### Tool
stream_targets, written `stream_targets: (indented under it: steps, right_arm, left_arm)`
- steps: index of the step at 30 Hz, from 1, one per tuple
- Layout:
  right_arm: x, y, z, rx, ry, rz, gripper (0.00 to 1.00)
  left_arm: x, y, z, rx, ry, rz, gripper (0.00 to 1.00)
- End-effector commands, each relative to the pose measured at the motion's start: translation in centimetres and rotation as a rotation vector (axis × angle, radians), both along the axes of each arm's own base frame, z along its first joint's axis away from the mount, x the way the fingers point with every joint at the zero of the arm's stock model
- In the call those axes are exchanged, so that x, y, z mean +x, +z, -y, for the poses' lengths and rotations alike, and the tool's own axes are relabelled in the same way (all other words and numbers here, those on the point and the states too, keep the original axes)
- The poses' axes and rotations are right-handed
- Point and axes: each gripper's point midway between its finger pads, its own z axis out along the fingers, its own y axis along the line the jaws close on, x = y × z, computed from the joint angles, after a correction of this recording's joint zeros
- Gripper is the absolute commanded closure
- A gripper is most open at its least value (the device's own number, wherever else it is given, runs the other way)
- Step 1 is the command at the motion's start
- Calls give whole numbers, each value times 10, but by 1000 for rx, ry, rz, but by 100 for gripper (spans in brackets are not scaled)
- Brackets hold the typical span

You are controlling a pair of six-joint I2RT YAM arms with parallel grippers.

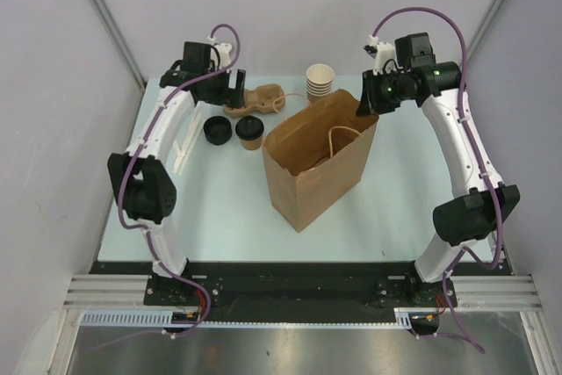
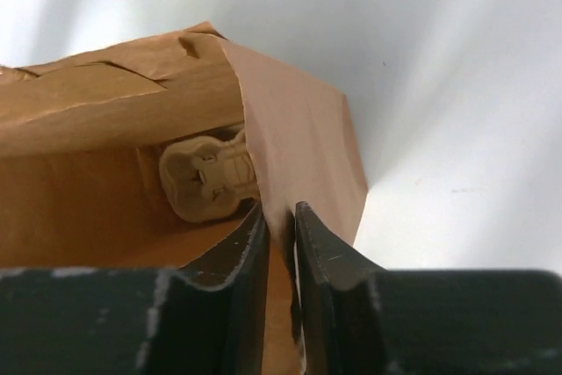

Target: Pack the takeout coffee

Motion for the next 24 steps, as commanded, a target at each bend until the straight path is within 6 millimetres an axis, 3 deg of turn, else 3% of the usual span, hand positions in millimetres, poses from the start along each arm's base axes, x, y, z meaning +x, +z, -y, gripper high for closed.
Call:
stream_targets:
  steps: [1,3,4,9,13,16,24]
  right_arm:
    - [-15,14,14,11,-38,11,75]
    - [-18,13,16,5,-42,2,72]
    - [-20,14,18,3,-42,5,68]
    - [-26,17,24,-7,-52,8,56]
    - [-26,19,28,-9,-64,16,35]
    - [-24,22,29,-9,-67,28,26]
    - [-17,28,32,-2,-58,58,14]
  left_arm:
    - [1,-18,19,70,-47,-41,0]
    - [1,-26,28,79,-68,-67,1]
    - [0,-40,30,92,-72,-104,1]
    - [-1,-55,43,85,-104,-140,0]
    - [-1,-63,47,94,-111,-174,0]
    - [-1,-67,50,105,-122,-184,1]
    - [-6,-81,50,115,-121,-227,0]
